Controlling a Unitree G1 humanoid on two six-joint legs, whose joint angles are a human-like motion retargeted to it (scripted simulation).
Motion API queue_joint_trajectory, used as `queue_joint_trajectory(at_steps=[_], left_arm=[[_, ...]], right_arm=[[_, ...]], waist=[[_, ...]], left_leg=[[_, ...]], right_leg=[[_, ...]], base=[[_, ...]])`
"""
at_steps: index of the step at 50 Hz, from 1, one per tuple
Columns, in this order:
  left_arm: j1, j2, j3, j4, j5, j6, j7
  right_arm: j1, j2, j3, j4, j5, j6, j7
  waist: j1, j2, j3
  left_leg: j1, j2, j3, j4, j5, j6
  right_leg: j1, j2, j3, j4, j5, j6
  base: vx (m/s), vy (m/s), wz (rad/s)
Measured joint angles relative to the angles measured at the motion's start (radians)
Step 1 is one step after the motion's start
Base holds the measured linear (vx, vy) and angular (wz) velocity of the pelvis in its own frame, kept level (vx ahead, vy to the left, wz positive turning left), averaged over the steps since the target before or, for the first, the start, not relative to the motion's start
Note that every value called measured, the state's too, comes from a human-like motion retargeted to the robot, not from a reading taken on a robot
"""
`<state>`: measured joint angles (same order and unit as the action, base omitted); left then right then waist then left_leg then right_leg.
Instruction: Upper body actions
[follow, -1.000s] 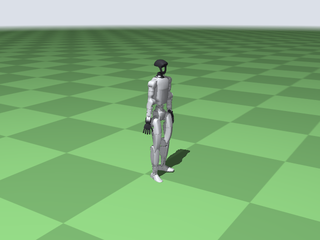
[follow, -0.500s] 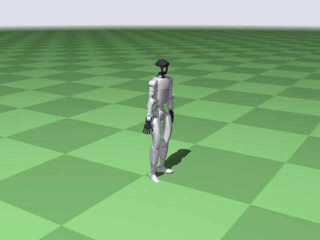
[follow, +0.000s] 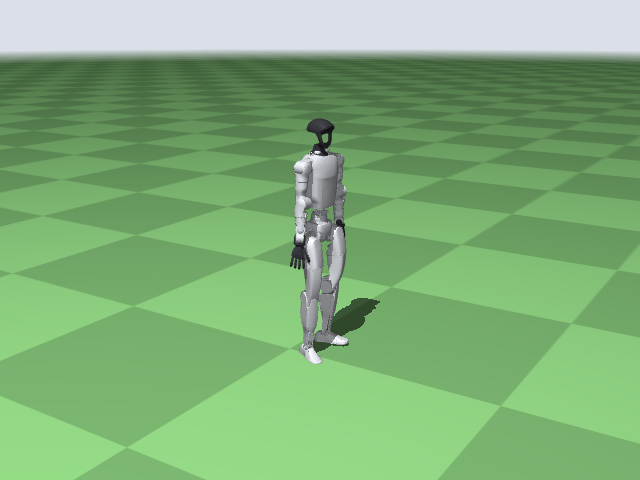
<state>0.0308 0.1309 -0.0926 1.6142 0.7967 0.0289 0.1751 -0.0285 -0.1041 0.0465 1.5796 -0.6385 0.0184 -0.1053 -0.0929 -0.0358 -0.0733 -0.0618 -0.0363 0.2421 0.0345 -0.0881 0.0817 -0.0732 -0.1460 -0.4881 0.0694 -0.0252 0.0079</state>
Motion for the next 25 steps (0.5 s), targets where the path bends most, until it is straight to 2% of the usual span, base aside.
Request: queue_joint_trajectory(at_steps=[13,25], left_arm=[[-0.026,-0.012,-0.024,-0.036,0.013,-0.015,-0.006],[-0.035,0.001,-0.041,-0.046,0.013,-0.027,0.015]], right_arm=[[0.006,-0.011,-0.004,0.052,-0.034,0.013,0.006],[0.005,-0.034,-0.027,0.063,-0.019,0.023,0.027]], waist=[[-0.008,-0.006,-0.002],[-0.013,-0.007,0.027]], left_leg=[[-0.014,0.029,0.017,0.003,0.026,-0.031],[-0.045,0.058,0.042,0.019,0.047,-0.057]], right_leg=[[-0.005,0.03,0.01,-0.023,-0.015,-0.025],[-0.029,0.05,0.028,-0.036,-0.017,-0.046]], base=[[-0.03,-0.15,-0.04],[-0.05,-0.14,-0.07]])
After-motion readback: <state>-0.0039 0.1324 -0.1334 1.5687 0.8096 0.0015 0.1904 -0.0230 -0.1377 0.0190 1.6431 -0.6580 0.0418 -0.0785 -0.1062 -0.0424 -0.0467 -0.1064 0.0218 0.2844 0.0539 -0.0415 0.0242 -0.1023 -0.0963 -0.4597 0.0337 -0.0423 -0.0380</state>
